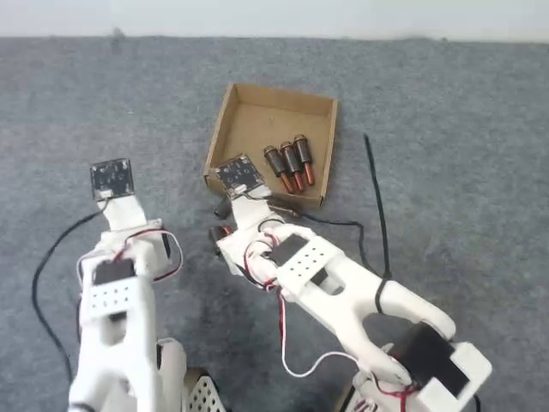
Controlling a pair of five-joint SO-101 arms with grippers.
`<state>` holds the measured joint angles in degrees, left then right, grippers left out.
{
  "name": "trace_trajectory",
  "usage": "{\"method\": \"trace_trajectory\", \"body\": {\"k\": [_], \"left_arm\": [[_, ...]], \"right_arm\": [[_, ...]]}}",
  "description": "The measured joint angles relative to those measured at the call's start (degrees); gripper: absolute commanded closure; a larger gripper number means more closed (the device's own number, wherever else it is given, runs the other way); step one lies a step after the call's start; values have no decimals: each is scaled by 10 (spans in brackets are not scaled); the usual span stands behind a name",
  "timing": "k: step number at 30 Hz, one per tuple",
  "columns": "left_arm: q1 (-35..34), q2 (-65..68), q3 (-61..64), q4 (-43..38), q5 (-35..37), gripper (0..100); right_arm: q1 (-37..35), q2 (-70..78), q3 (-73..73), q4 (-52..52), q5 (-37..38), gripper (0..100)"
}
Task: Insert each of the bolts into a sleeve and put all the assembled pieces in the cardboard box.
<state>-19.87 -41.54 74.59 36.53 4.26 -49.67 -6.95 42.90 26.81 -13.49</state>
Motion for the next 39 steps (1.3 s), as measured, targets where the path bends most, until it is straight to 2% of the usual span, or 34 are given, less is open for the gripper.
{"method": "trace_trajectory", "body": {"k": [6,13,15,20,24,28,33,39], "left_arm": [[-1,115,-62,0,0,988],[-1,146,-93,0,22,982],[-1,158,-105,0,33,947],[-19,226,-156,2,40,841],[-32,298,-217,45,39,825],[-47,359,-257,49,33,825],[-54,367,-287,81,-4,826],[-55,367,-288,83,-4,826]], "right_arm": [[-7,47,-72,37,0,988],[-7,142,-161,62,0,987],[-7,160,-183,62,0,980],[-7,191,-223,88,0,882],[-7,207,-236,92,0,917],[-11,218,-244,92,0,935],[-18,229,-257,92,0,935],[-23,235,-261,92,0,935]]}}
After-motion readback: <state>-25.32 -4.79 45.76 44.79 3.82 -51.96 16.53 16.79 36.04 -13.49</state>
